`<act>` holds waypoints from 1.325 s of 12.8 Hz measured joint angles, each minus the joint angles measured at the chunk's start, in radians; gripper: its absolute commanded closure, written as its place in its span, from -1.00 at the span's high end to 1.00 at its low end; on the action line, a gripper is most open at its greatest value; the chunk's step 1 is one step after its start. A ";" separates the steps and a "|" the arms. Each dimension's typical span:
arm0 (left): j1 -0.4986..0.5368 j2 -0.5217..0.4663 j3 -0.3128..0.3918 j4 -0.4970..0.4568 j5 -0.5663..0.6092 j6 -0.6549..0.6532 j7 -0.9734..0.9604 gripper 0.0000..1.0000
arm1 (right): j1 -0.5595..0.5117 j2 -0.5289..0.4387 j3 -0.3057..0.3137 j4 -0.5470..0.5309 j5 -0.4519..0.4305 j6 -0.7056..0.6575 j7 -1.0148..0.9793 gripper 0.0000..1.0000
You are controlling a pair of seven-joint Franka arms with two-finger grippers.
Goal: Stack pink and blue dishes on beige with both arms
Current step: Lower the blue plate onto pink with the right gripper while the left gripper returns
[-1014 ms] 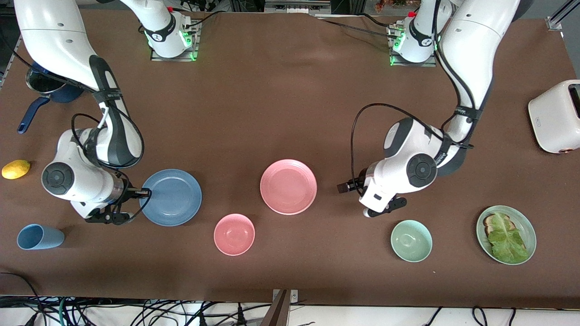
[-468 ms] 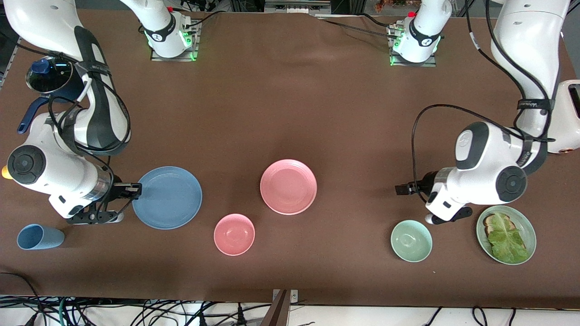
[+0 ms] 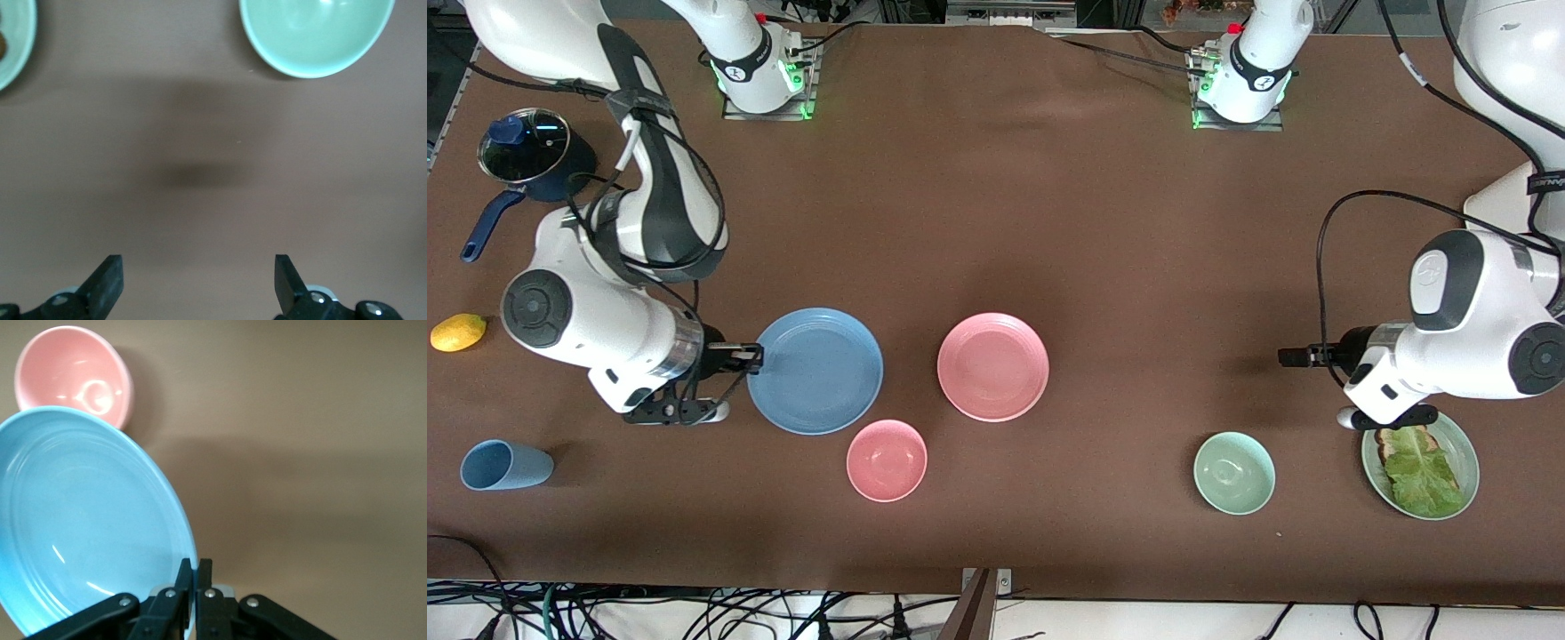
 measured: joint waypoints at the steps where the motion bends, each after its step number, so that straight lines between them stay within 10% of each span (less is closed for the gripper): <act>1: 0.021 -0.006 0.000 0.000 0.000 -0.012 0.030 1.00 | 0.045 0.003 0.004 0.000 0.000 0.006 0.084 -1.00; 8: 0.033 -0.099 -0.006 -0.017 0.066 -0.062 0.061 1.00 | 0.298 0.103 0.006 -0.001 -0.004 0.237 0.467 -1.00; 17: -0.129 -0.401 0.156 -0.152 -0.029 -0.073 0.074 1.00 | 0.338 0.194 0.005 -0.003 -0.040 0.311 0.540 -1.00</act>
